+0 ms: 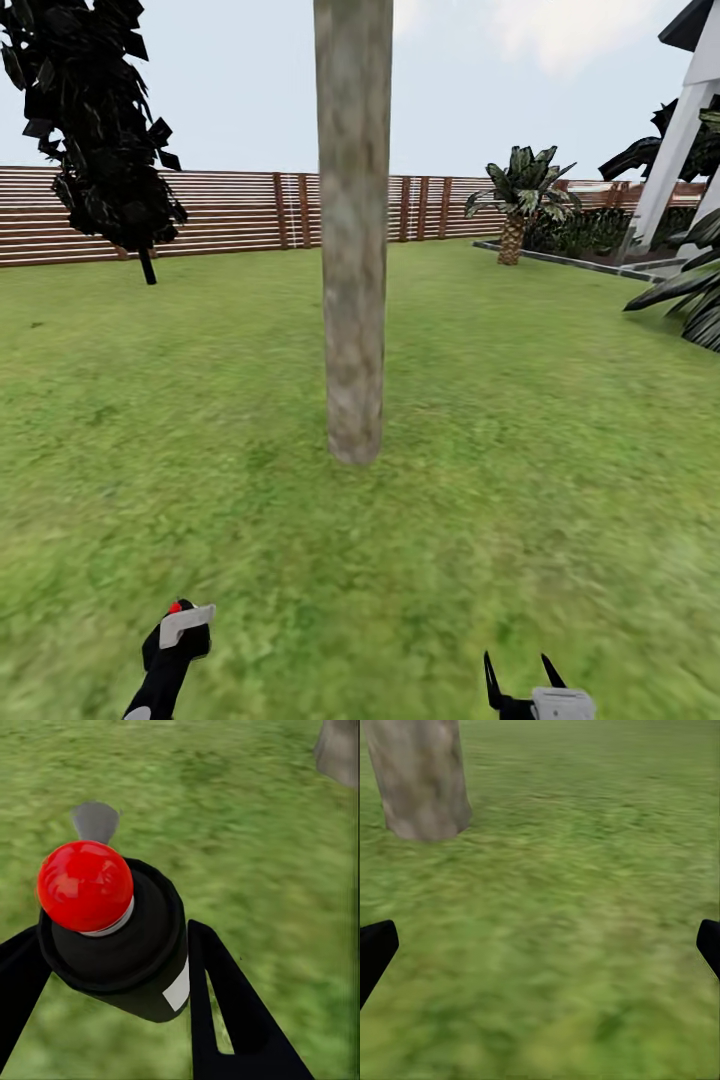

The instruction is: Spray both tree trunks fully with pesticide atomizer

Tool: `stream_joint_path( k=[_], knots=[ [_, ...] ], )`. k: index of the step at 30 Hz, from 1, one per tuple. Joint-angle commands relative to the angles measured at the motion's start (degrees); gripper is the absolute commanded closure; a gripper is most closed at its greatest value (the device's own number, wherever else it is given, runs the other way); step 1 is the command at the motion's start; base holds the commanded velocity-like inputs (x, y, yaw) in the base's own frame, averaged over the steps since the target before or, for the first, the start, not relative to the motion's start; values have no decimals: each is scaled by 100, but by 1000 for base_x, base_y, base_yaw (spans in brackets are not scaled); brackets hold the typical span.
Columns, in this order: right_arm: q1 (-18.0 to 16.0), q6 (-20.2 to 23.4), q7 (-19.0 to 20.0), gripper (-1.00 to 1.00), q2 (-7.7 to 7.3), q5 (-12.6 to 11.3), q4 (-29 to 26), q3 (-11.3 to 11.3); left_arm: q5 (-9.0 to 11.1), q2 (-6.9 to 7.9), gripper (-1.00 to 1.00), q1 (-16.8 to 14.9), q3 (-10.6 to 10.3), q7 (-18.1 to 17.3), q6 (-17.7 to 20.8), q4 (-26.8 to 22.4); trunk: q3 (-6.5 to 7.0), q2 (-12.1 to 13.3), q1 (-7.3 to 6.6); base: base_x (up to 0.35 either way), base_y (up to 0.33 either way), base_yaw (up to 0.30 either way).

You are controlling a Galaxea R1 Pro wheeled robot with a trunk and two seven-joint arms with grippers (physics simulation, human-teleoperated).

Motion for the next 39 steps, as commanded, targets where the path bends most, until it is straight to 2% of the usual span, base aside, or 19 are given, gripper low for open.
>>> stream_joint_path(
  k=[1, 11, 18, 23, 25, 26, 27, 28, 30, 31, 33, 34, 37, 38, 39],
  knots=[
    [-3, -18, 2, -100, 2, 32, 6, -31, 24, 0, 100, -3, -1, -3, -18, 3, -5, -2, 2, 265, -169, 0],
    [-3, -10, -5, -100, 7, 32, 3, -31, 28, 15, 100, -3, 6, -2, -18, 9, -5, -2, 2, 263, -164, 0],
    [-3, 12, -3, -100, 10, 32, -2, -53, 12, 4, 100, -3, -9, -32, -16, 4, -5, -2, 2, 297, -27, 0],
    [-15, 16, 2, -100, 10, 24, -205, -62, -53, 22, 100, -28, -45, -50, 9, -68, -5, -2, 2, 61, 0, 0],
    [-101, 198, 12, -100, 10, 66, -474, -49, -96, 35, 100, -52, -72, -100, 18, -89, -5, -2, 2, 10, 0, 0],
    [-192, 473, 20, -100, 10, 134, -637, -44, -167, 58, 100, -76, -84, -197, 26, -97, -5, -2, 2, 5, 0, 0],
    [-437, 1325, 33, -100, 10, 463, -987, -8, -492, 197, 100, -133, -145, -637, 60, -109, -5, -2, 2, 2, 0, 0],
    [-636, 2048, 77, -100, 10, 898, -1188, 71, -862, 345, 100, -263, -191, -1116, 115, -120, -5, -2, 2, 1, 0, 0],
    [-907, 2890, 300, -100, 22, 1629, -1332, 224, -1380, 496, 100, -510, -225, -1802, 352, -126, -5, -2, 2, 0, 0, 0],
    [-1131, 3359, 663, -100, 50, 2171, -1381, 345, -1772, 562, 100, -695, -240, -2306, 723, -129, -5, -2, 2, 0, 0, 0],
    [-1442, 3772, 1413, -100, 77, 2750, -1412, 449, -2309, 607, 100, -904, -250, -2924, 1284, -147, -5, -2, 2, 0, 0, 0],
    [-1645, 3938, 2092, -100, 93, 3022, -1422, 485, -2730, 620, 100, -1028, -249, -3316, 1580, -187, -5, -2, 2, 0, 0, 0],
    [-1936, 4068, 3513, -100, 116, 3255, -1446, 518, -3580, 599, 100, -1164, -253, -4041, 1839, -299, -5, -2, 2, 0, 0, 0],
    [-1972, 4078, 3725, -100, 118, 3273, -1450, 521, -3724, 588, 100, -1174, -253, -4174, 1859, -320, -5, -2, 2, 0, 0, 0],
    [-2035, 4088, 4117, -100, 120, 3299, -1465, 525, -4043, 570, 100, -1189, -253, -4480, 1900, -366, -5, -2, 2, 0, 0, 0]
  ],
)
